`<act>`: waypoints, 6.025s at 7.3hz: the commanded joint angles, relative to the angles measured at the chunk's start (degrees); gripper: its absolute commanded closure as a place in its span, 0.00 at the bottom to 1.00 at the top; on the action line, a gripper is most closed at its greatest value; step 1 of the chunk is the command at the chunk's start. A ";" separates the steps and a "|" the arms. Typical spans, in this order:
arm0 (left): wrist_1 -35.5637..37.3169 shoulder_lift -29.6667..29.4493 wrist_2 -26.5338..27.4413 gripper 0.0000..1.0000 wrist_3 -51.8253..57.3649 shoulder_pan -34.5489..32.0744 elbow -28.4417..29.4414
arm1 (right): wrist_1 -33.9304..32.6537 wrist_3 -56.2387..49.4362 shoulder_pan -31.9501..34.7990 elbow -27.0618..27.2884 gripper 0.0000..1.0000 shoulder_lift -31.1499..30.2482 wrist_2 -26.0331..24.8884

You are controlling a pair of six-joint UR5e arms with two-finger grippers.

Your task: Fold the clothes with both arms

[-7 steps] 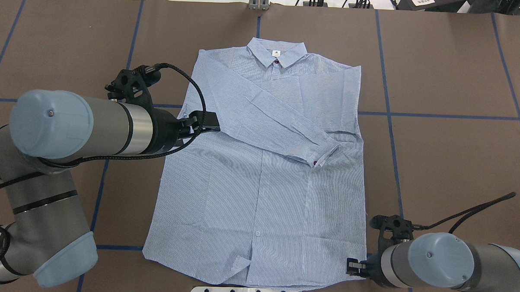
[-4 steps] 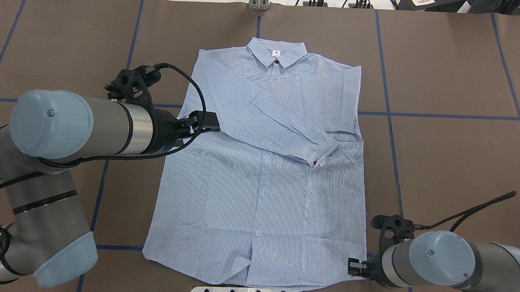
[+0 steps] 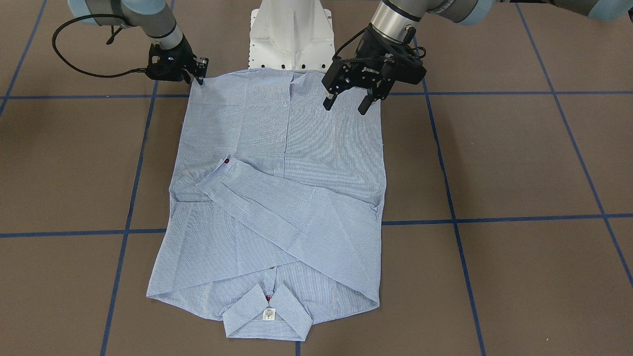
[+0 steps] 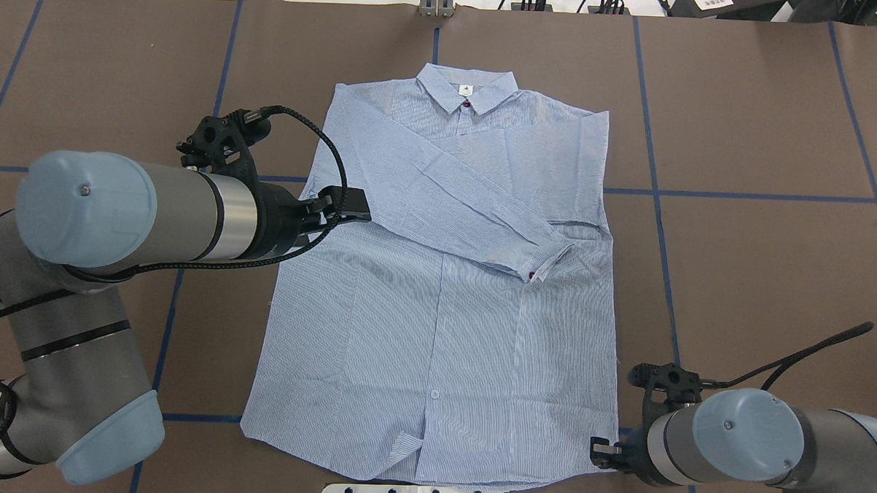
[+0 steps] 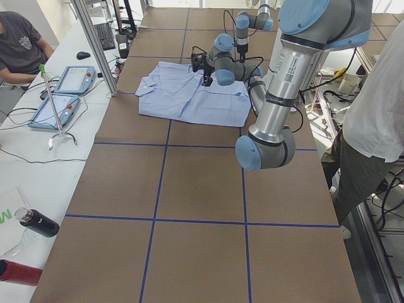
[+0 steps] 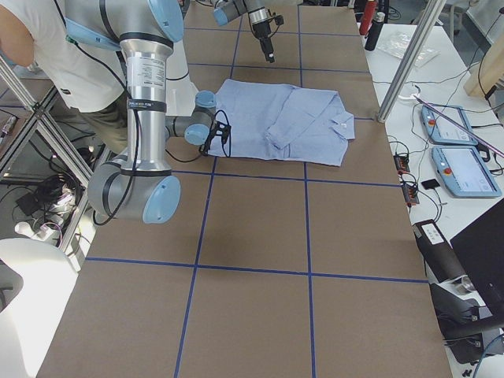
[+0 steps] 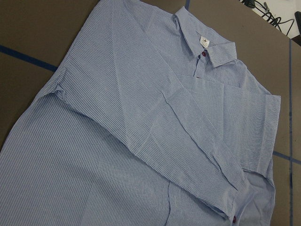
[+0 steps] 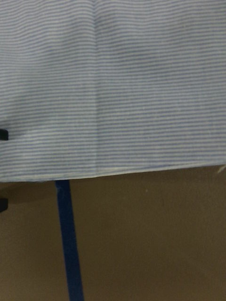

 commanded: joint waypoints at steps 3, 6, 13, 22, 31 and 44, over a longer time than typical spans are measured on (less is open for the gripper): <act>0.53 0.00 0.00 0.00 0.03 -0.18 0.00 | 0.00 0.00 0.50 0.44 1.00 -0.02 0.53; 3.32 0.00 -0.09 0.00 0.03 -0.10 0.00 | 0.09 0.00 2.51 1.41 1.00 0.24 1.92; 7.82 15.38 0.52 0.02 -3.98 12.54 -2.64 | 0.62 0.00 4.19 2.03 1.00 1.82 2.11; 10.61 15.82 4.22 0.35 -14.30 20.82 0.09 | 0.35 -0.09 7.62 3.43 1.00 1.39 5.62; 14.15 15.12 4.22 0.54 -14.47 20.30 -0.26 | 0.18 -0.44 9.82 3.70 1.00 0.95 7.73; 22.31 14.77 3.69 1.00 -14.47 19.33 -5.53 | 0.18 -1.14 12.98 3.44 1.00 1.03 11.33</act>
